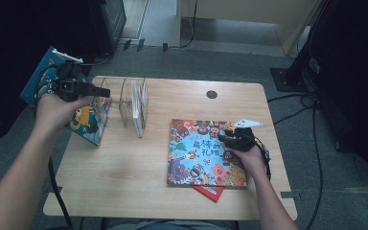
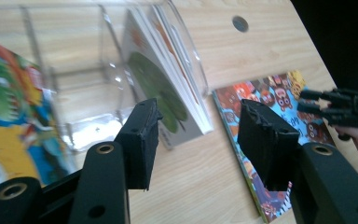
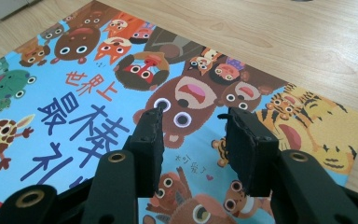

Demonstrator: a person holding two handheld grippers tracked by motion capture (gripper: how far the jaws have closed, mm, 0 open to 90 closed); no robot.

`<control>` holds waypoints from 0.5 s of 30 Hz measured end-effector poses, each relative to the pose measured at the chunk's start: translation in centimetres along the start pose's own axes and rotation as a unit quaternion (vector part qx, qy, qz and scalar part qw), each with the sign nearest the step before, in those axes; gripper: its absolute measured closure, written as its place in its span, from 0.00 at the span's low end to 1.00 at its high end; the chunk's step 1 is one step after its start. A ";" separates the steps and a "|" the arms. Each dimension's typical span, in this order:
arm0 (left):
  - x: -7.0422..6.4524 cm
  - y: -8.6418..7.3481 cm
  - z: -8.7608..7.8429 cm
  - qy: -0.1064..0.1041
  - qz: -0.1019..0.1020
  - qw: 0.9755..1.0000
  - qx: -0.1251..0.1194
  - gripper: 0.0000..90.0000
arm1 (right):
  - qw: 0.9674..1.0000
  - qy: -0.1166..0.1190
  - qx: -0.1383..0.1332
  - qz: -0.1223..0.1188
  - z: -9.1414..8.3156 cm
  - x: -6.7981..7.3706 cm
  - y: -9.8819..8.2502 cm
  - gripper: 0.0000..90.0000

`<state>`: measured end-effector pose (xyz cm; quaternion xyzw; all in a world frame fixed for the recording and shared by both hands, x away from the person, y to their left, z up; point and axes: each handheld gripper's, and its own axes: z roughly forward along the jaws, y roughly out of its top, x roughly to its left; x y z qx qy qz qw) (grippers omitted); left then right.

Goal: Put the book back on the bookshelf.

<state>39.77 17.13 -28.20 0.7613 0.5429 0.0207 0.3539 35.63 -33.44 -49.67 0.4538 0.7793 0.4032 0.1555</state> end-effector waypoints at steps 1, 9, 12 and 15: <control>-0.3 -0.3 0.4 0.001 0.004 1.000 0.002 0.54 | 1.000 0.001 0.000 0.000 0.0 -0.1 0.0 0.63; -1.5 -3.0 4.3 -0.031 0.012 0.999 0.014 0.54 | 1.000 0.003 0.006 0.002 0.4 -0.2 0.1 0.63; -1.8 -3.8 5.6 -0.045 0.017 0.999 0.015 0.54 | 1.000 0.002 0.008 0.003 0.4 -0.3 0.1 0.63; -2.2 -4.8 6.8 -0.054 0.025 0.998 0.018 0.54 | 1.000 0.005 0.012 0.006 0.4 -0.4 0.0 0.65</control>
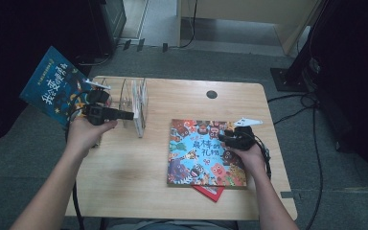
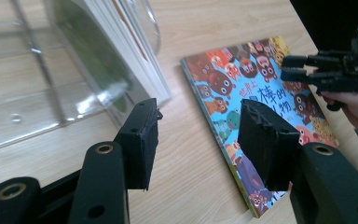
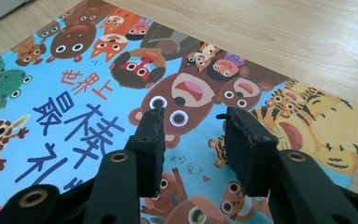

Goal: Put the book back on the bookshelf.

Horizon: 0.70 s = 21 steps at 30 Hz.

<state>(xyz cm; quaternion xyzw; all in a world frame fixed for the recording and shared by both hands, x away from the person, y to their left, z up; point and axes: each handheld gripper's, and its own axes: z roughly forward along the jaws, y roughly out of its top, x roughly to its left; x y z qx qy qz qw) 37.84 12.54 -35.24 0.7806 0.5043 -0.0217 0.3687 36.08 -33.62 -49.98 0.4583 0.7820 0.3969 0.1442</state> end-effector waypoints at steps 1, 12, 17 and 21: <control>-0.1 -0.3 0.5 -0.002 0.002 1.000 0.004 0.53 | 1.000 -0.001 0.002 -0.001 0.0 0.0 0.0 0.65; -1.0 -2.5 4.8 -0.025 0.016 0.999 0.026 0.52 | 1.000 -0.009 -0.006 -0.004 -0.2 0.3 -0.6 0.67; -1.6 -2.9 6.5 -0.032 0.025 0.999 0.030 0.53 | 1.000 -0.009 -0.006 0.015 -0.8 0.1 -1.0 0.71; -2.2 -3.2 7.9 -0.035 0.035 0.998 0.038 0.52 | 0.999 -0.021 -0.005 0.026 -1.5 -0.1 -1.5 0.74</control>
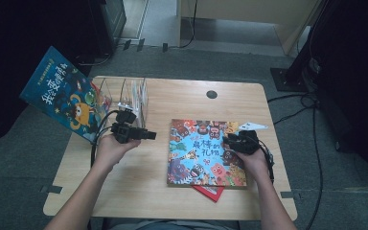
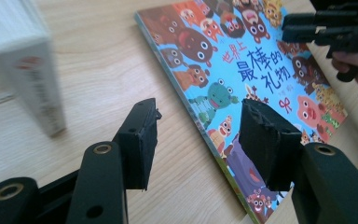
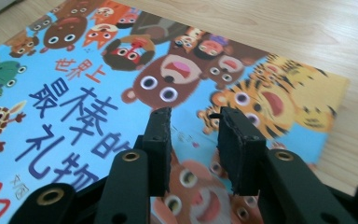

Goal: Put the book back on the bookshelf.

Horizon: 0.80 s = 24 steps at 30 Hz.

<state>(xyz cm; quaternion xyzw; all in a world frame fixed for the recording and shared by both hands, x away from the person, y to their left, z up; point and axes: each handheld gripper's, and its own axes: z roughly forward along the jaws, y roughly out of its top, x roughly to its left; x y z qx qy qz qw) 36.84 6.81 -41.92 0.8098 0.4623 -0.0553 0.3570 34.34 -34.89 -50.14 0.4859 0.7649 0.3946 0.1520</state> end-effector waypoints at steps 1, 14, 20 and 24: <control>-0.2 -0.1 0.3 0.005 0.004 1.000 0.002 0.53 | 1.000 -0.003 0.001 0.003 -0.2 -0.1 -0.1 0.75; -1.0 -0.7 3.5 -0.025 0.017 0.999 0.011 0.53 | 0.998 -0.047 -0.006 0.049 -2.8 -1.8 -2.0 0.90; -1.5 -1.5 4.6 -0.022 0.043 0.998 0.037 0.54 | 0.995 -0.071 -0.002 0.072 -3.2 -2.8 -2.5 0.93; -1.6 -2.1 4.6 -0.025 0.053 0.998 0.023 0.55 | 0.995 -0.080 0.013 0.059 -2.4 -2.6 -2.4 0.97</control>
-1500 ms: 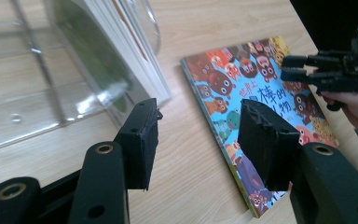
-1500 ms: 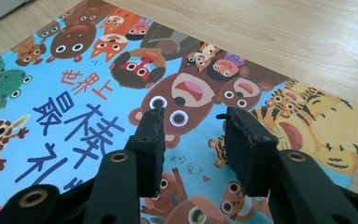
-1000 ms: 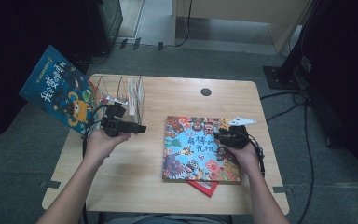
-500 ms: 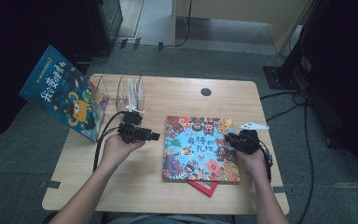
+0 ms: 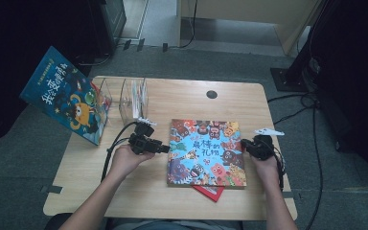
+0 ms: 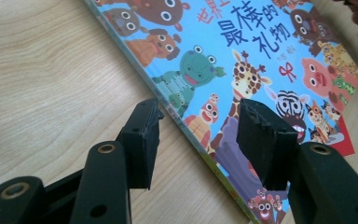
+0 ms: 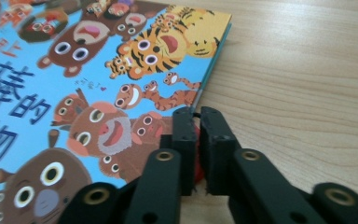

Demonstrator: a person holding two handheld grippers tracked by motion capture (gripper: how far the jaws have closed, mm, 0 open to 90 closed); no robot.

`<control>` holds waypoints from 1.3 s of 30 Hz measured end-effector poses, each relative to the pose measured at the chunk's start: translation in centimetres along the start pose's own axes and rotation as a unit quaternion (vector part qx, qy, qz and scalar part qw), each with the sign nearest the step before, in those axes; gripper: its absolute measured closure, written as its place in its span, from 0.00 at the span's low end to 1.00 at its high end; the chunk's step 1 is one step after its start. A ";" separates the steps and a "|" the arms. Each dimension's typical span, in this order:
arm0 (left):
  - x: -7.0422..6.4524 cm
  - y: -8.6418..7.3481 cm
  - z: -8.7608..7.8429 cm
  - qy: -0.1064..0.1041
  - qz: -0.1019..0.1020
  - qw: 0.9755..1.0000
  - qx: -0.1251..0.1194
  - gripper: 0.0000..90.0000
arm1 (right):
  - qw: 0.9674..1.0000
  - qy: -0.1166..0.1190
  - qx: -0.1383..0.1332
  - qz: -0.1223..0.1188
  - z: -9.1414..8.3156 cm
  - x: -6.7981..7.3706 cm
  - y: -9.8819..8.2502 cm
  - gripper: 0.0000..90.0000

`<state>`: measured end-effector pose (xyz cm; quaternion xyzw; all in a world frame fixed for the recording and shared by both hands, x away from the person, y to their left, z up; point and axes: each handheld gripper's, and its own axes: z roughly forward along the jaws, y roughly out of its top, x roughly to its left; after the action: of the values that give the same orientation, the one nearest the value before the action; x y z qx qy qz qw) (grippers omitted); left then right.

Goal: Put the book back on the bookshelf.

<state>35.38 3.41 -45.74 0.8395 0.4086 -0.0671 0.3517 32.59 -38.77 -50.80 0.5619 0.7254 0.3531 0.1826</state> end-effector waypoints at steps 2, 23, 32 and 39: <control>0.0 -0.3 -0.1 -0.001 0.004 1.000 -0.006 0.55 | 1.000 -0.004 0.003 0.001 0.1 0.1 0.2 0.99; 1.5 -3.7 -0.8 -0.021 -0.054 0.997 -0.044 0.80 | 1.000 0.015 -0.001 -0.006 2.3 1.4 1.9 1.00; 1.4 -5.0 -0.8 -0.016 -0.050 0.998 -0.034 0.97 | 1.000 0.023 0.003 -0.018 3.4 2.4 2.8 1.00; 1.1 -6.1 0.1 -0.003 -0.046 0.999 -0.015 1.00 | 0.999 0.031 0.004 -0.027 4.3 3.0 3.5 0.99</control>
<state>31.59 6.60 -49.51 0.8144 0.4465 -0.0798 0.3619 36.93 -34.18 -50.79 0.5318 0.7469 0.3623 0.1677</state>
